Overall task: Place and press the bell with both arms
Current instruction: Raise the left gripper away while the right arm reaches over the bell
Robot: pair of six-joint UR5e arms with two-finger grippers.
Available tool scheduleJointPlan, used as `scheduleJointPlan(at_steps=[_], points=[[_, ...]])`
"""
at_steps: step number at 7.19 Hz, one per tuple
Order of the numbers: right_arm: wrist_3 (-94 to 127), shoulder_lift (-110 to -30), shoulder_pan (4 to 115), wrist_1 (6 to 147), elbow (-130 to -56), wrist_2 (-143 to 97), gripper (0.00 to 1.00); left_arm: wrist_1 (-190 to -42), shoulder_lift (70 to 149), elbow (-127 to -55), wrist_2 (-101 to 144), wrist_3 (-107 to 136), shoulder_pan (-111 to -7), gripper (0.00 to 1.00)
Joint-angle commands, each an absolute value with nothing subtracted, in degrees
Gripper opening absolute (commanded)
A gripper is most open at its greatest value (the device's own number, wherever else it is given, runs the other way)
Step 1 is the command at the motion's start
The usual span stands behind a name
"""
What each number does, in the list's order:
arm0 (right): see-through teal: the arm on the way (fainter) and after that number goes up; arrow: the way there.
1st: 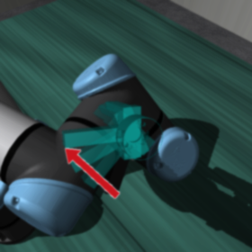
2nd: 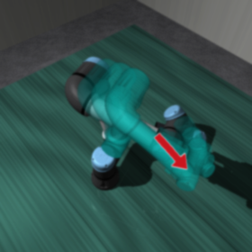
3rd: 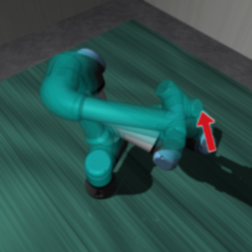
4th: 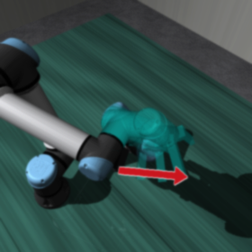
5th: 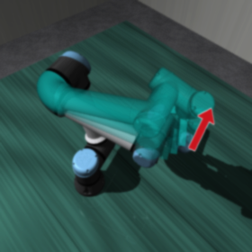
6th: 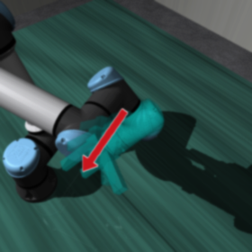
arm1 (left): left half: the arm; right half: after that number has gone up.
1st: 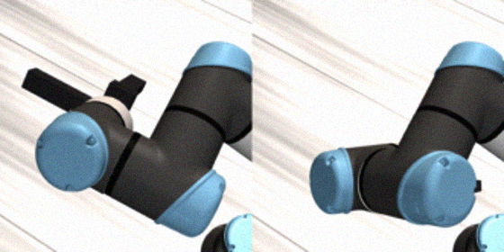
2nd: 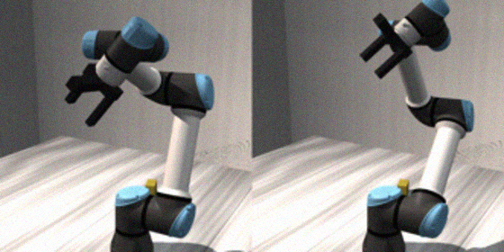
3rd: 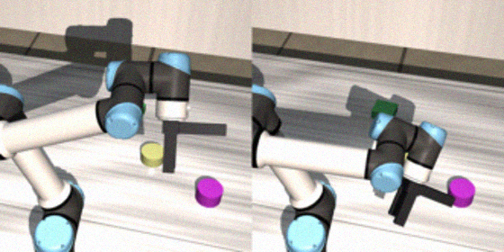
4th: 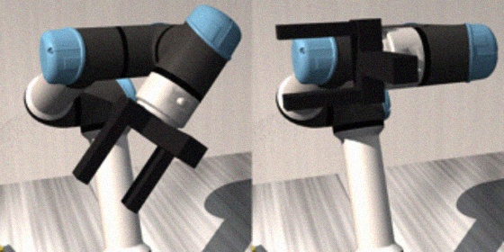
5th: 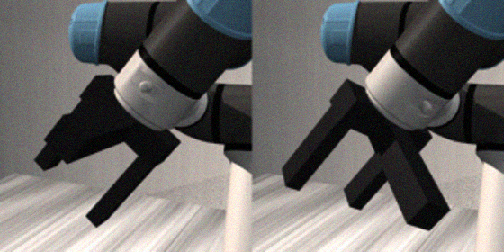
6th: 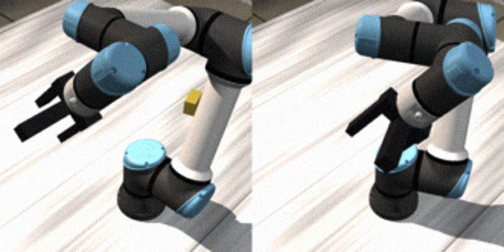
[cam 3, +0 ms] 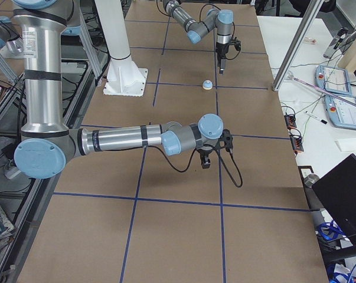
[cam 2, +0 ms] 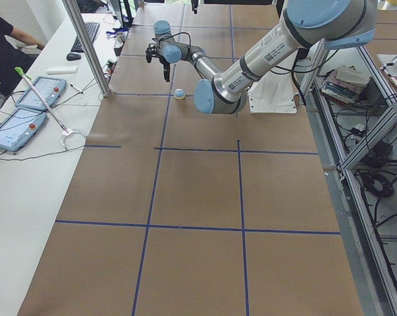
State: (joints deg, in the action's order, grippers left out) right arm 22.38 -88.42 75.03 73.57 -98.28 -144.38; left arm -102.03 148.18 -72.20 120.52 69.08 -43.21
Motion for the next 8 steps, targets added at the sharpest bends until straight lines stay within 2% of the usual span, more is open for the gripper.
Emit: scheduleJointPlan(at_steps=[1,3,5,6,7,8], points=[[44.4,-78.8,66.1,69.5,-98.4,-139.3,1.0,-100.9,138.8,-85.3,120.8,69.1,-44.6,1.0],[59.9,-68.3,55.9,69.6,-98.2,-132.9,1.0,-100.9,133.2,-91.4,120.9,68.8,-45.2,1.0],[68.8,-57.9,44.5,73.2,-95.0,-121.0,0.99,-100.9,121.9,-103.9,120.9,68.6,-46.7,1.0],[72.3,-49.4,41.8,79.1,-90.1,-119.5,0.88,-100.9,119.5,-105.9,121.0,68.6,-47.8,1.0],[78.2,-44.0,39.1,81.1,-85.9,-116.2,0.61,-100.9,117.4,-107.2,121.2,68.5,-48.4,1.0],[81.7,-41.2,38.2,81.0,-83.0,-115.0,0.05,-100.8,115.3,-108.0,121.2,68.5,-49.6,1.0]])
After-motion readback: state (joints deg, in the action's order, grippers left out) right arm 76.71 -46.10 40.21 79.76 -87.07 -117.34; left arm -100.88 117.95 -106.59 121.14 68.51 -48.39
